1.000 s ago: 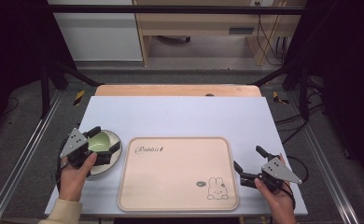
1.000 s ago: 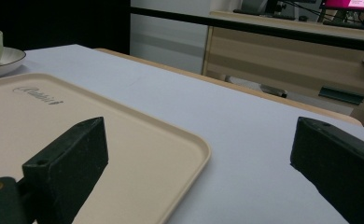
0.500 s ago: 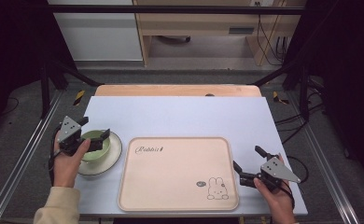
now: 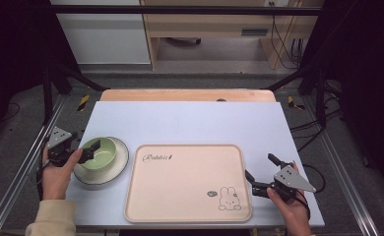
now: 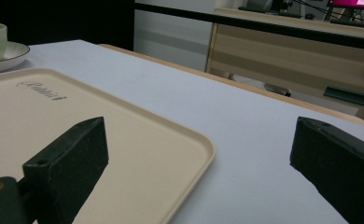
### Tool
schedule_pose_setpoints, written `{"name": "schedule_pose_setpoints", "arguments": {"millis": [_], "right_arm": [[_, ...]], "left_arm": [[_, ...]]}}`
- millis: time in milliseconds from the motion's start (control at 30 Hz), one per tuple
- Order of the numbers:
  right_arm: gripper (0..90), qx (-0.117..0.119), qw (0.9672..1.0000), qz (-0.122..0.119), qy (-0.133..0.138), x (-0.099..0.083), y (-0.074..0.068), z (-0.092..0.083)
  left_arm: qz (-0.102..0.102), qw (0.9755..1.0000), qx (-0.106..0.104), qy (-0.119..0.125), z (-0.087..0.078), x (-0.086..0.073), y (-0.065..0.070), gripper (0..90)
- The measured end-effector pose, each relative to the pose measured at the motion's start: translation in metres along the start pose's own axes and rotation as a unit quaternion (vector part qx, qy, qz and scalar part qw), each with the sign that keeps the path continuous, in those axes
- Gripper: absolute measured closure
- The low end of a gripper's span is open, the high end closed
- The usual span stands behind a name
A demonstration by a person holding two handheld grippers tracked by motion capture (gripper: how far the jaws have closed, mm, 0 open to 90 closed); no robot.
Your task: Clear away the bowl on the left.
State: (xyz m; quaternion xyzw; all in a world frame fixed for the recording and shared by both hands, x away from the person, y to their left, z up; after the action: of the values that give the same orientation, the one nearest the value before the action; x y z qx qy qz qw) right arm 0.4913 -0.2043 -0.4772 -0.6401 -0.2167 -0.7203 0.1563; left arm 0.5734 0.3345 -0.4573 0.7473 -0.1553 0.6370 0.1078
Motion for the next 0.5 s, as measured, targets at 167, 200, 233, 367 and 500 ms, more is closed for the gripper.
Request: {"name": "schedule_pose_setpoints", "arguments": {"millis": [167,200,233,367,500], "right_arm": [[4.4,0.003,1.0,0.002,0.003,0.002,-0.002,0.002],[4.4,0.003,1.0,0.002,0.003,0.002,-0.002,0.002],[4.4,0.004,1.0,0.002,0.003,0.002,-0.003,0.003],[4.4,0.008,1.0,0.002,0.001,0.001,-0.004,0.006],[4.3,0.011,0.9999,0.005,0.006,0.003,-0.005,0.006]], "left_arm": [[-0.005,0.9993,0.024,-0.027,-0.008,-0.009,-0.012,12.0],[-0.005,0.9993,0.024,-0.027,-0.008,-0.009,-0.012,14.1],[-0.008,0.9992,0.027,-0.029,-0.01,-0.009,-0.013,14.1],[-0.008,0.9989,0.019,-0.042,-0.013,-0.014,-0.012,27.4],[-0.017,0.9975,0.024,-0.065,-0.013,-0.019,-0.012,36.9]]}}
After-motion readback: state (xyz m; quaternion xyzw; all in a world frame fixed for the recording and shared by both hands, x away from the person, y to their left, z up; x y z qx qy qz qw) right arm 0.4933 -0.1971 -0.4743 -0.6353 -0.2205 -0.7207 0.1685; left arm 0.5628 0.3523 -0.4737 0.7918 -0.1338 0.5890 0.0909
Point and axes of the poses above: each handheld gripper's, and its own axes: z roughly forward along the jaws, x roughly out of its top, y roughly to its right, the point moved 10 cm from there along z, roughly forward along the jaws, and after that the axes turned 15 degrees about y, right-handed, at the moved point
